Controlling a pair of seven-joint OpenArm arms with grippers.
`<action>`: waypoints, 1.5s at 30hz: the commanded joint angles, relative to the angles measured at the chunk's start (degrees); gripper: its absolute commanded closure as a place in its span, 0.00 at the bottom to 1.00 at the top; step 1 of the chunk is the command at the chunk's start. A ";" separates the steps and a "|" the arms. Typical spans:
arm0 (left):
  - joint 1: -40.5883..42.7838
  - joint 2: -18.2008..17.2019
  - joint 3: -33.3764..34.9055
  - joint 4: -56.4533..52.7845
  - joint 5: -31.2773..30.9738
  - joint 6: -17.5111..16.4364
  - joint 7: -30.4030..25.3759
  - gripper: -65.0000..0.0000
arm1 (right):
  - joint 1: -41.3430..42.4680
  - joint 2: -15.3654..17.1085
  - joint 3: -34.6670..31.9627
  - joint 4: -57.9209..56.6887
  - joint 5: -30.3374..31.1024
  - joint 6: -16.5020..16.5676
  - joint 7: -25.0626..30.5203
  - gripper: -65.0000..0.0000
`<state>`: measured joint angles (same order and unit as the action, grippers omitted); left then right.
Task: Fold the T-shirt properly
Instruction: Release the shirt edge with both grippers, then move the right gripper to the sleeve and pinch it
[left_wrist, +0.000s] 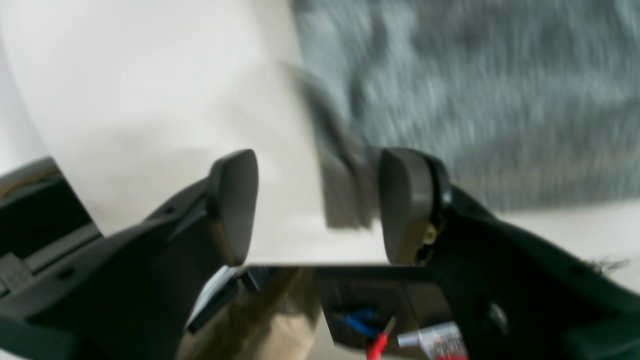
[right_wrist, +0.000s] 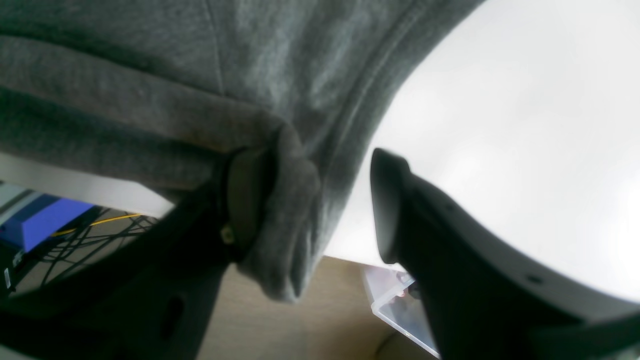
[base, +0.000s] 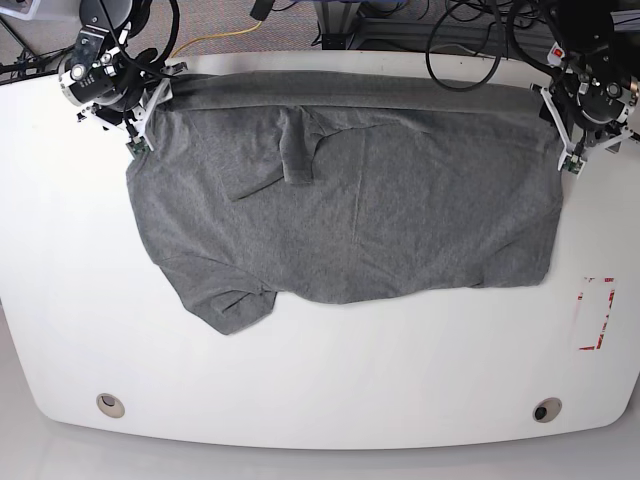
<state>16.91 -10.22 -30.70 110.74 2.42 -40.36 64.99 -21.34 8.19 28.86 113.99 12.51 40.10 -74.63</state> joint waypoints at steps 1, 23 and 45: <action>-0.42 -0.81 -0.29 1.31 -0.09 0.36 -0.33 0.43 | 0.29 0.21 3.01 1.21 0.63 -0.10 0.21 0.53; -4.47 -1.43 -17.17 3.24 -25.05 0.36 1.25 0.43 | -1.82 2.76 12.68 0.86 27.62 -0.10 -3.74 0.53; 3.09 -4.51 -7.59 0.87 -34.81 0.36 4.33 0.43 | 8.29 2.23 3.18 0.33 16.89 -0.10 -3.48 0.53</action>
<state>20.14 -13.87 -38.52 110.76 -33.47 -39.97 70.89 -13.52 9.67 32.29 113.80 30.96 40.05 -78.39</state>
